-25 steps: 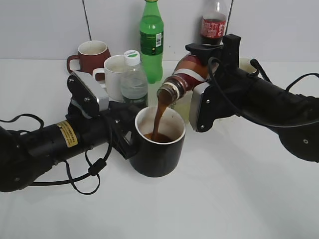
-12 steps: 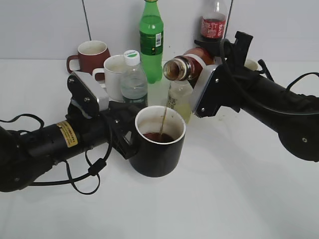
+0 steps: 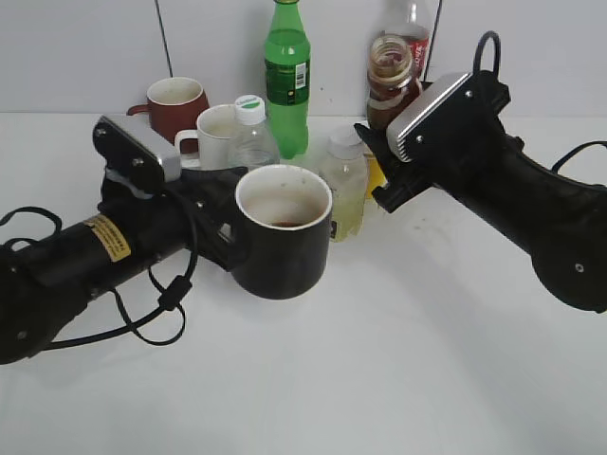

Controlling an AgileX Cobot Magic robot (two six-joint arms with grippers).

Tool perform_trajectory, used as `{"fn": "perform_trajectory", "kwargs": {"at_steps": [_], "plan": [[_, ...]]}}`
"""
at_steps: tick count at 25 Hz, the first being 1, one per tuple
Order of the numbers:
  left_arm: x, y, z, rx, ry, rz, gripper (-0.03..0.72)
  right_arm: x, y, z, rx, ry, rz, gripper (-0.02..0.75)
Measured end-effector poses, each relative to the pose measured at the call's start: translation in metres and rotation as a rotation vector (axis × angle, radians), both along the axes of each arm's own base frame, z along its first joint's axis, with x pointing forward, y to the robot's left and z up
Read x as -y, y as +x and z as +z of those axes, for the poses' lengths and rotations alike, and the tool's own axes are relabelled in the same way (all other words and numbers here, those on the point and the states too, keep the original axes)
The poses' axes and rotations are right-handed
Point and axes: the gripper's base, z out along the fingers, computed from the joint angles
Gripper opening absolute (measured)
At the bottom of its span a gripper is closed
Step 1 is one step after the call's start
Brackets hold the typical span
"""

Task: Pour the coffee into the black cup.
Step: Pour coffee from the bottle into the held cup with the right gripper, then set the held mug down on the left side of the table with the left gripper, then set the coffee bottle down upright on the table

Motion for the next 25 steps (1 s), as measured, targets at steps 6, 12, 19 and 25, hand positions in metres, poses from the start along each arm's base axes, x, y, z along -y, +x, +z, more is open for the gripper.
{"fn": "perform_trajectory", "kwargs": {"at_steps": [6,12,19,25], "plan": [[-0.037,0.001,0.001,-0.055,-0.038,0.242,0.043,0.018,-0.014,-0.011,-0.187,0.218,-0.118,0.505],[-0.086,0.012,-0.005,-0.096,-0.044,0.465,0.043,0.042,-0.034,-0.03,-0.345,0.348,-0.238,0.504],[-0.119,0.023,-0.01,-0.105,-0.044,0.588,0.043,0.077,-0.03,-0.048,-0.393,0.36,-0.374,0.504],[-0.119,0.045,-0.033,-0.138,-0.027,0.606,0.043,0.083,-0.026,-0.073,-0.442,0.331,-0.394,0.504]]}}
